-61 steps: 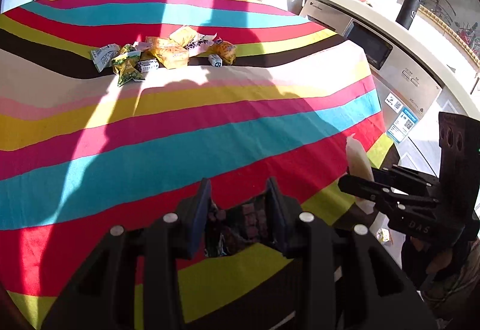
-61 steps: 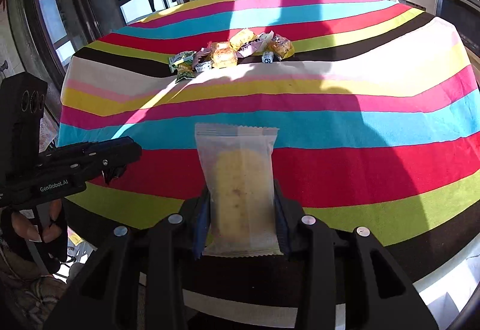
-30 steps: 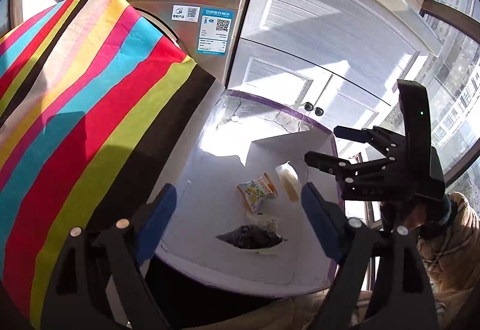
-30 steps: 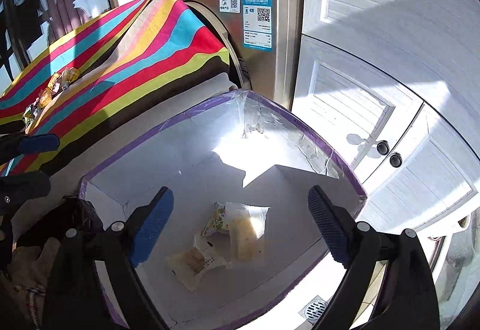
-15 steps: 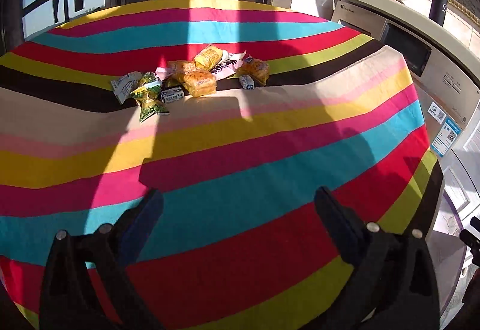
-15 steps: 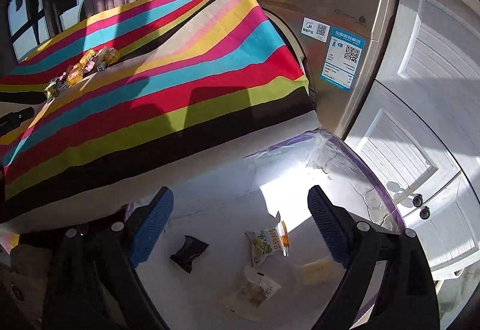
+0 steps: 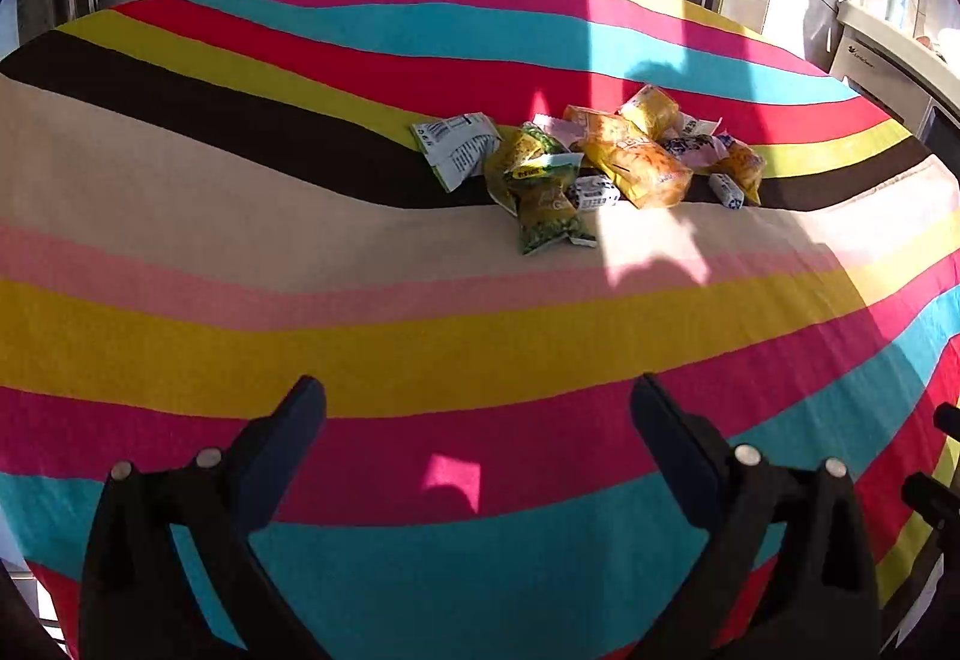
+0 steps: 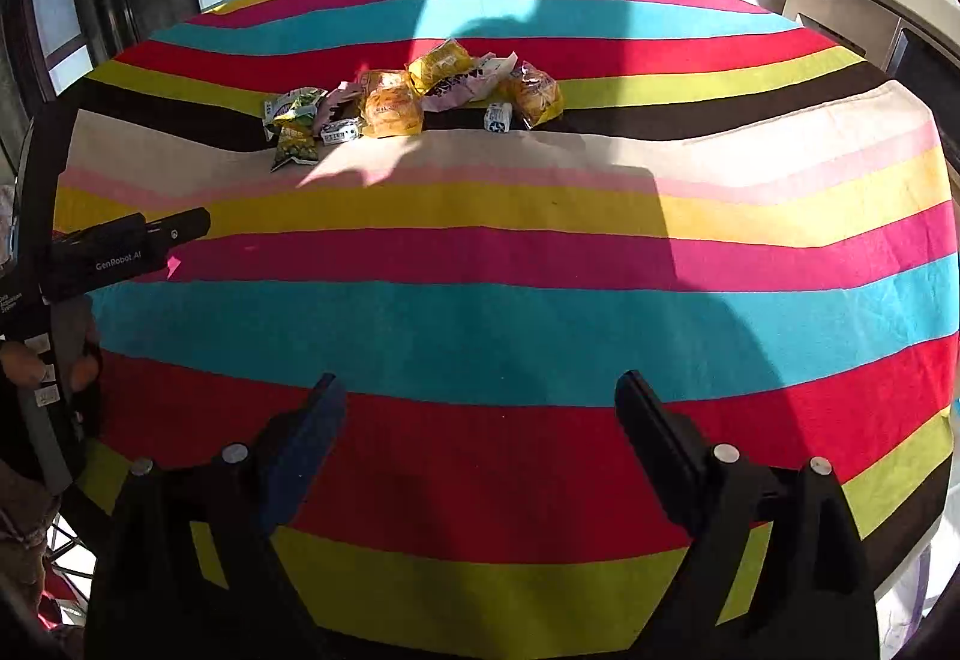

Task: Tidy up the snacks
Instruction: 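Return both tools to the snack pile on the table, then grasp the green pea bag with the right gripper while the left gripper grasps the yellow bread bun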

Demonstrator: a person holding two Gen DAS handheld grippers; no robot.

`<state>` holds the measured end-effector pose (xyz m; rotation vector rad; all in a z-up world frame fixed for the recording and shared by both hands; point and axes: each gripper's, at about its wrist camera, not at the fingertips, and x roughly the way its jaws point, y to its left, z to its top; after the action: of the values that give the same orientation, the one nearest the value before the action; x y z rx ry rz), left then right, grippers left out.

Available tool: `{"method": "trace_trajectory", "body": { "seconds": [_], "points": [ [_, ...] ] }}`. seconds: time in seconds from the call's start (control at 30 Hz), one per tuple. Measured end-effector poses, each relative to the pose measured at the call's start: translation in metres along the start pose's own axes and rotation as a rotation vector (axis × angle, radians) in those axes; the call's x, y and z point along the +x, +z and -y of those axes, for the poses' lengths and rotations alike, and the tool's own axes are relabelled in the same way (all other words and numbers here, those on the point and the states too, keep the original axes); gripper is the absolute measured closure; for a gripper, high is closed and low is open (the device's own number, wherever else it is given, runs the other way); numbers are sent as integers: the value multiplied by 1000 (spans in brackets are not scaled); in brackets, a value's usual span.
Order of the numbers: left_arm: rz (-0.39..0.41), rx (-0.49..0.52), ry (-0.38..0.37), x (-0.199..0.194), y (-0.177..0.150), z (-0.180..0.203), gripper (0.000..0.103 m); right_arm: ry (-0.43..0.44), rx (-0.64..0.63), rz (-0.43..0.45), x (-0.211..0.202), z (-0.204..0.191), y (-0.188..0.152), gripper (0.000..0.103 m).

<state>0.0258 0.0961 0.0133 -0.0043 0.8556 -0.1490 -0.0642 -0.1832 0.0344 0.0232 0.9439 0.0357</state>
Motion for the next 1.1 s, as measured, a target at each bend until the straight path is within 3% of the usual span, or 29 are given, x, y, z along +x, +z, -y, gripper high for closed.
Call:
{"method": "trace_trajectory", "body": {
  "seconds": [0.07, 0.27, 0.47, 0.57, 0.7, 0.83, 0.9, 0.93, 1.0, 1.1],
  "points": [
    [-41, -45, -31, 7, 3, -9, 2, 5, 10, -13, 20, -6, 14, 15],
    [-25, -64, -127, 6, -3, -13, 2, 48, 22, 10, 66, -32, 55, 15],
    [27, -75, -214, -4, -7, -14, 2, 219, -28, 9, 110, -80, 117, 15],
    [22, -14, -206, -2, -7, -1, 2, 283, -97, -35, 129, -108, 147, 18],
    [26, -3, -203, -2, -7, 4, 2, 304, -149, -74, 147, -136, 169, 23],
    [26, -24, -198, -1, -7, 2, 2, 215, -202, -117, 173, -151, 175, 27],
    [25, -27, -200, -1, -8, 3, 2, 160, -248, -82, 168, -153, 172, 47],
    [24, -31, -199, 0, -8, 3, 2, 192, -249, -76, 162, -149, 170, 72],
    [24, -38, -199, -1, -8, 2, 2, 257, -205, -45, 142, -131, 159, 75],
    [25, -38, -197, -2, -9, 3, 2, 257, -149, 17, 106, -91, 135, 75]
  ]
}}
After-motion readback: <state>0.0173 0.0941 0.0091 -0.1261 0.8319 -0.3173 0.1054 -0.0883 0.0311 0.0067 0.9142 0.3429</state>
